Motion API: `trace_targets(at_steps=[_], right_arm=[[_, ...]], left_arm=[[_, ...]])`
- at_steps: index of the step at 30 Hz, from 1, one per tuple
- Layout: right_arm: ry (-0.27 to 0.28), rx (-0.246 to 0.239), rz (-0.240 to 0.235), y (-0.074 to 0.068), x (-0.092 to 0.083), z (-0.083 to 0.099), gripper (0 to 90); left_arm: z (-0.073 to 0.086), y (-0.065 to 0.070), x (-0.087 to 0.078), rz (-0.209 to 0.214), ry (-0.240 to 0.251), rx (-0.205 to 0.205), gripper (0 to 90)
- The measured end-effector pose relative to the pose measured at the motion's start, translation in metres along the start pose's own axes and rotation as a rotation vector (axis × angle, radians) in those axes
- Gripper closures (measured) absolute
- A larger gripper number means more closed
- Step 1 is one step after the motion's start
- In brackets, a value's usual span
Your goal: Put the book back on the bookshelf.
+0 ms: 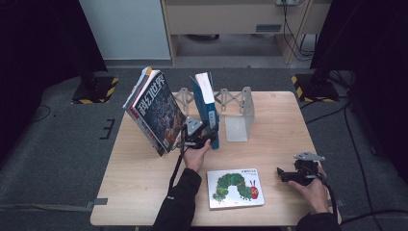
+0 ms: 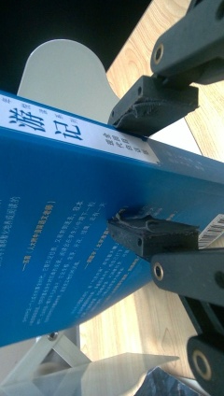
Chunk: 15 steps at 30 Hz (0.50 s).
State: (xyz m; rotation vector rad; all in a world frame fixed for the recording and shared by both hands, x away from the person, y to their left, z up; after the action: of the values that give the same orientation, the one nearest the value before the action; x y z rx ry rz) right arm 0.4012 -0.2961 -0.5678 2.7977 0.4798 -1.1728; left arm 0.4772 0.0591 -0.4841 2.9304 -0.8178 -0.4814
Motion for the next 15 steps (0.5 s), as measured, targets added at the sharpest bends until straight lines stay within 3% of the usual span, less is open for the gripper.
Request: trace_targets(at_steps=[7, 13, 15], right_arm=[[0.000, 0.000, 0.000, 0.0000, 0.0000, 0.0000, 2.3], [0.001, 0.000, 0.001, 0.0001, 0.0001, 0.0000, 2.3], [0.000, 0.001, 0.000, 0.0000, 0.0000, 0.0000, 2.3]], left_arm=[[0.0017, -0.0014, -0.0016, 0.007, 0.011, 0.010, 46.8], [-0.0018, -0.0052, -0.0032, -0.017, 0.005, -0.002, 45.4], [-0.0035, -0.0087, -0.0047, -0.019, 0.011, -0.016, 40.9]])
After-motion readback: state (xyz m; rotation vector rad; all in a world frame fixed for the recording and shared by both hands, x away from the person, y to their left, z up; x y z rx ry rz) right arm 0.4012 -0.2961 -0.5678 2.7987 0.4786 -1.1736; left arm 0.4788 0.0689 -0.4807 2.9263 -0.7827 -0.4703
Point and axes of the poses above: each handheld gripper's, and its own axes: x roughly forward along the jaws, z roughly out of its underside, y roughly to its right, the point moved 4 cm from there along x, roughly forward along the jaws, and after that the axes turned 4 degrees about x, right-handed, at the moved point
